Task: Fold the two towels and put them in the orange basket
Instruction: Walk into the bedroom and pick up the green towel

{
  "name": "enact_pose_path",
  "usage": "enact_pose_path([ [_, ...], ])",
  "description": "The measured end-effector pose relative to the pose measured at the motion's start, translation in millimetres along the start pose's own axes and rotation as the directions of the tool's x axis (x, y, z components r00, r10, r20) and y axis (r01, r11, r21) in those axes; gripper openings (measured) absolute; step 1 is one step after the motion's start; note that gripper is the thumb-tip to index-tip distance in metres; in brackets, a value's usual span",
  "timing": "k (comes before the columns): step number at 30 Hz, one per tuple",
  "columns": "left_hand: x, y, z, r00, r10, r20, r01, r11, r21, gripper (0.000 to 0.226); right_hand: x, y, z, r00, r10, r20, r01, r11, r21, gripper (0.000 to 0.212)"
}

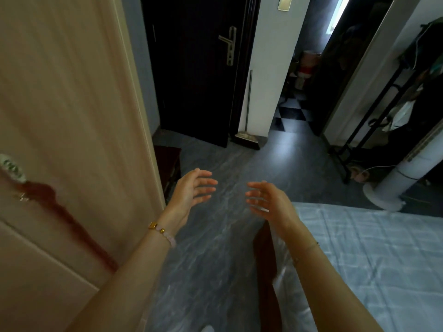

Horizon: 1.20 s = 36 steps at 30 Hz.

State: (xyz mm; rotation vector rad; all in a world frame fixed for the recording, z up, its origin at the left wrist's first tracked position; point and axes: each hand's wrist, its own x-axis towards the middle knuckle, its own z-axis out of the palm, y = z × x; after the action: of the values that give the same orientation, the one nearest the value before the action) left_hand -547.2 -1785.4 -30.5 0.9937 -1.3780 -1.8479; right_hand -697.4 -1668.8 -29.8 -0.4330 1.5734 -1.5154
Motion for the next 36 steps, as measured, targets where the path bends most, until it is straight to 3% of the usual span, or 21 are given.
enact_pose_path([
  [14, 206, 28, 2, 0.998, -0.017, -0.062, 0.017, 1.0, -0.005, 0.036, 213, -68, 11, 0.998, -0.003, 0.056, 0.004, 1.0, -0.027, 0.035],
  [26, 413, 53, -6, 0.948, -0.091, -0.304, 0.075, 0.995, -0.064, 0.038, 450, -144, 40, 0.969, 0.081, 0.233, -0.065, 0.995, -0.077, 0.038],
  [36, 509, 64, -60, 0.849, -0.146, -0.508, 0.033, 0.974, -0.224, 0.037, 591, -157, 117, 0.885, 0.228, 0.406, -0.135, 0.96, -0.245, 0.038],
])
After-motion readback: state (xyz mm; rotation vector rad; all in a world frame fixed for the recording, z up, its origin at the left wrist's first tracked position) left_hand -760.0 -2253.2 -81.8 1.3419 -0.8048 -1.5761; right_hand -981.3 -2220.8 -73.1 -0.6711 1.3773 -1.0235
